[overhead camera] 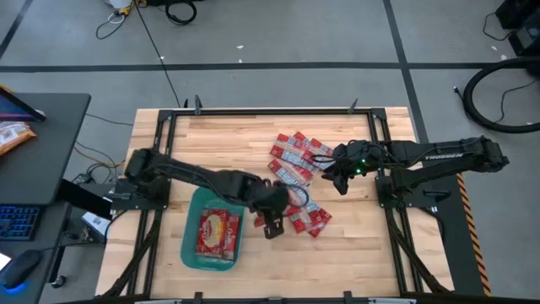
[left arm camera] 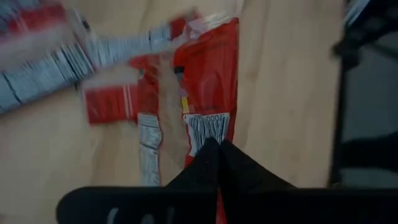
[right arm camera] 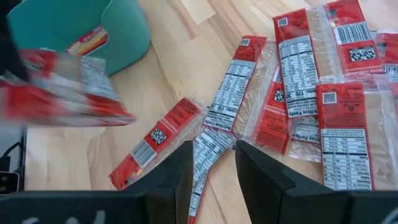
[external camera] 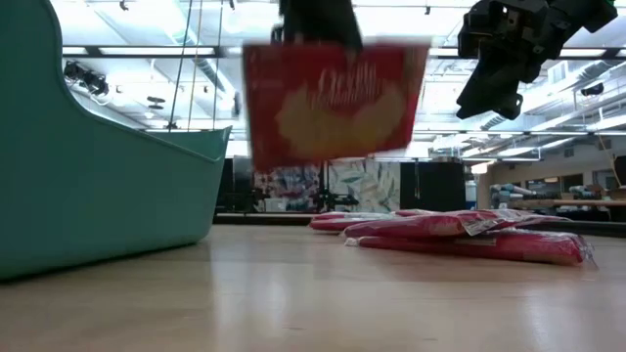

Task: Sort popcorn bags into baskets
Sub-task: Put the red popcorn bag into the green bin

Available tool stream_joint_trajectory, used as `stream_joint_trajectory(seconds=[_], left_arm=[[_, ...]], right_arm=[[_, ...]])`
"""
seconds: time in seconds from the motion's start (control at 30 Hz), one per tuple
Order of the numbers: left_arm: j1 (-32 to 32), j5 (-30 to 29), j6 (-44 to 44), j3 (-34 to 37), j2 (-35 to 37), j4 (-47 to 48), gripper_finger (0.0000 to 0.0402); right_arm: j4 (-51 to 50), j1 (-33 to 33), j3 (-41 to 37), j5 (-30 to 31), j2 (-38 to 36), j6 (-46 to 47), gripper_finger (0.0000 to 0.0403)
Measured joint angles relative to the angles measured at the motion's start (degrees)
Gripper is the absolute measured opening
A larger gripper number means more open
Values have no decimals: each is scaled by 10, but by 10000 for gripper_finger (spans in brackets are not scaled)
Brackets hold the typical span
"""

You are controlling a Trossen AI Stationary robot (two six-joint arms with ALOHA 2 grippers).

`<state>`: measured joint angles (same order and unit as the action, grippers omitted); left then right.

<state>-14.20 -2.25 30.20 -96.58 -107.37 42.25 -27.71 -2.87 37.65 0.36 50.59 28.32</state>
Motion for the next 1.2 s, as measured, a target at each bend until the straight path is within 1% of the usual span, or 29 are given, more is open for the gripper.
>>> stream_joint_trajectory(seconds=[0.17,0.27,0.37,0.57,0.77,0.93,1.03,1.17,1.2], left_arm=[[-12,-3,56,7,77,16,6],[-28,-8,95,43,132,14,6],[-53,-18,154,105,191,-11,6],[-117,-88,292,252,307,-112,6],[-194,-203,425,401,379,-206,6],[-250,-290,531,518,398,-317,6],[-283,-343,589,561,398,-363,6],[-337,-443,675,591,399,-358,6],[-348,-456,698,595,400,-355,6]], right_arm=[[3,0,0,1,0,0,125],[12,0,0,12,0,2,125],[21,0,0,22,0,4,125],[35,-1,0,30,0,6,125],[50,-2,0,30,0,22,125],[58,-2,0,30,0,37,125],[61,-2,0,29,0,48,125],[62,-2,0,21,0,52,125],[62,-2,0,21,0,52,125]])
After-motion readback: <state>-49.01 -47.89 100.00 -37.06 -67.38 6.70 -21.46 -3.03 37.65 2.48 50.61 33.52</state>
